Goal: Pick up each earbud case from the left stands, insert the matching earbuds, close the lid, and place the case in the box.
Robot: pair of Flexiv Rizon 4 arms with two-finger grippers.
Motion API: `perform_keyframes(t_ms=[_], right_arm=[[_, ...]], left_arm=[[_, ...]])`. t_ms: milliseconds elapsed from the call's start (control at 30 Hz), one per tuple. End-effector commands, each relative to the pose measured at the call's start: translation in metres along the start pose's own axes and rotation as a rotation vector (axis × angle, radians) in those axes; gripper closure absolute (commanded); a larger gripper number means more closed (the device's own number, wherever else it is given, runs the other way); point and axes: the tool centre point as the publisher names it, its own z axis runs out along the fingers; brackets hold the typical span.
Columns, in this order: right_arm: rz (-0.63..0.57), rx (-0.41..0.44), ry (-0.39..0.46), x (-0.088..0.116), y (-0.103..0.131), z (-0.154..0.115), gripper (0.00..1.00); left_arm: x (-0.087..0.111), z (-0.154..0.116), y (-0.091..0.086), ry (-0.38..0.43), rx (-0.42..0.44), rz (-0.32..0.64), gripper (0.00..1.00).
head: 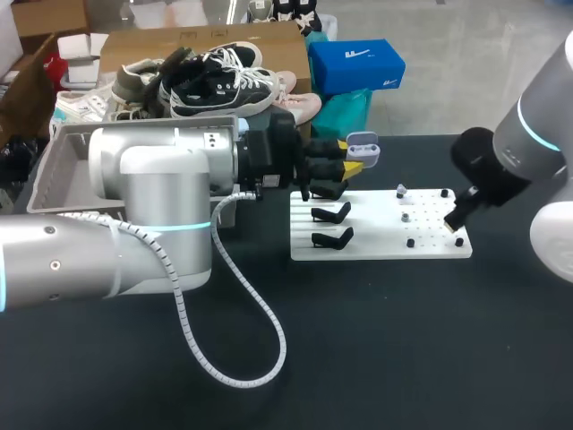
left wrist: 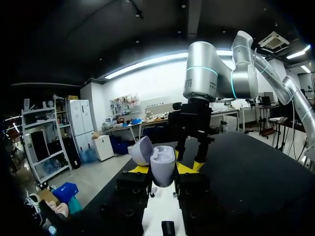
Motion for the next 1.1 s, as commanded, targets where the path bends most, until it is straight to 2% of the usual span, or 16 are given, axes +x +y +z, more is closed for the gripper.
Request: perform_keyframes(t_ms=[33,100,200,233,333,433,500,700,833,1000,1100], right_arm=[[0.007,-0.013,0.011,-0.005,0.0,0.004,0.37],[0.01,-0.013,0.013,-0.006,0.0,0.005,0.43],[0.021,-0.016,0.024,-0.006,0.002,0.007,0.47],[0.022,-0.016,0.025,-0.006,0.002,0.007,0.47],[0.042,-0.04,0.029,-0.007,0.002,0.01,0.36],[0.043,-0.039,0.04,-0.01,0.002,0.01,0.41],[0.041,-0.045,0.046,-0.011,0.001,0.011,0.48],[0.039,-0.047,0.059,-0.014,0.0,0.012,0.42],[0.041,-0.046,0.061,-0.014,0.0,0.012,0.43],[0.047,-0.047,0.059,-0.015,-0.003,0.014,0.5],[0.05,-0.052,0.059,-0.016,-0.004,0.015,0.51]], left_arm=[[0.0,0.0,-0.003,-0.002,-0.011,0.002,1.0],[0.0,0.0,-0.003,-0.002,-0.011,0.002,1.0],[0.0,0.0,-0.003,-0.002,-0.011,0.002,1.0],[0.0,0.0,-0.003,-0.002,-0.011,0.002,1.0],[0.0,0.0,-0.003,-0.002,-0.011,0.002,1.0],[0.0,0.0,-0.003,-0.002,-0.011,0.002,1.0],[0.0,0.0,-0.003,-0.002,-0.011,0.002,1.0],[0.0,0.0,-0.003,-0.002,-0.011,0.002,1.0],[0.0,0.0,-0.003,-0.002,-0.011,0.002,1.0],[0.0,0.0,-0.003,-0.002,-0.011,0.002,1.0],[0.0,0.0,-0.003,-0.002,-0.011,0.002,1.0]])
